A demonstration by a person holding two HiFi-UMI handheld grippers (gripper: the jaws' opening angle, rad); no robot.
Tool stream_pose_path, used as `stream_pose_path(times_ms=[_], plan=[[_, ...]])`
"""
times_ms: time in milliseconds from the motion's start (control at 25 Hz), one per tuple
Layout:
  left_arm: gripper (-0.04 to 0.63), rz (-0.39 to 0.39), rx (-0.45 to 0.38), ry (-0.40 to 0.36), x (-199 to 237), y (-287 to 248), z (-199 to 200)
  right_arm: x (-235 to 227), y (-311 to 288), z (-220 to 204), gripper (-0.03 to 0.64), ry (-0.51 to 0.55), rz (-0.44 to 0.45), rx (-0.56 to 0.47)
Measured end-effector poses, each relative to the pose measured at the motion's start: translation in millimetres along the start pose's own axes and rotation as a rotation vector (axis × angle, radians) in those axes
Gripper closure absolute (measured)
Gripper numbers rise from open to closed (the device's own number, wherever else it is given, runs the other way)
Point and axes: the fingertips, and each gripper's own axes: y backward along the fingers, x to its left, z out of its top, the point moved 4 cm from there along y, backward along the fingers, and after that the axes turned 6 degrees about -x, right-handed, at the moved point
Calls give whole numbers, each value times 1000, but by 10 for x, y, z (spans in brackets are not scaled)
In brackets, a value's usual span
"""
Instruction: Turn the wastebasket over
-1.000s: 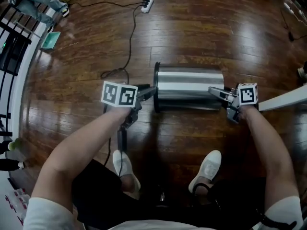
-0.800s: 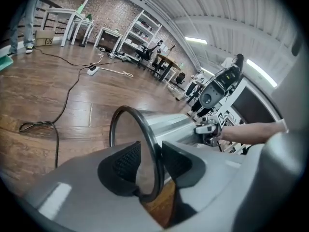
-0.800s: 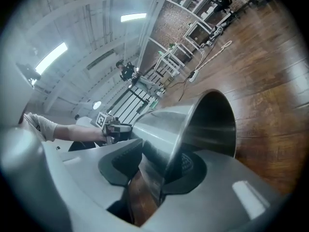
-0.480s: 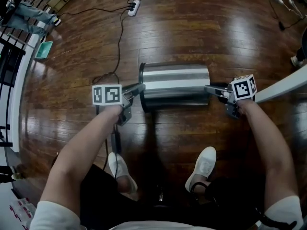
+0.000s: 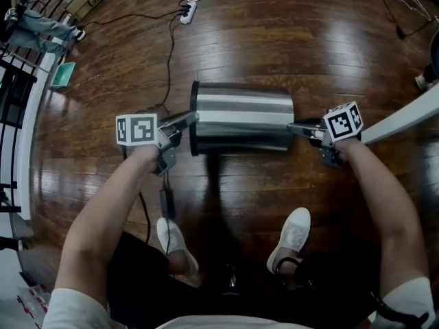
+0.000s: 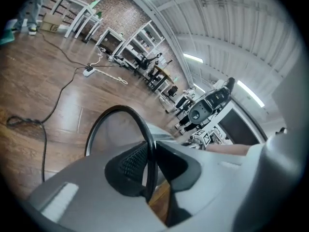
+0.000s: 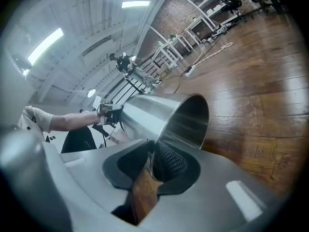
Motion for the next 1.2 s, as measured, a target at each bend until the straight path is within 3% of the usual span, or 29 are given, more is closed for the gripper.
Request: stream_pose_path(times_ms=[200,520,800,880,1200], plan=[[537,19,42,-198,-251,276,304,124,-423,-238,540,18,10,74],[529,-2,119,-549,-791,15,235,-43,-501,-605,515,104,-117,316],[535,-27,163,-689,-1181,-309,148,-30,-438,-935,515,297,-163,716],[537,-44,175,-715,-1269,-382,99,4,-392,-925,517,367,-173,781],[540,-110,282,-889,-1701,-654,-253,360,-213,-121,523,445,-182,610]])
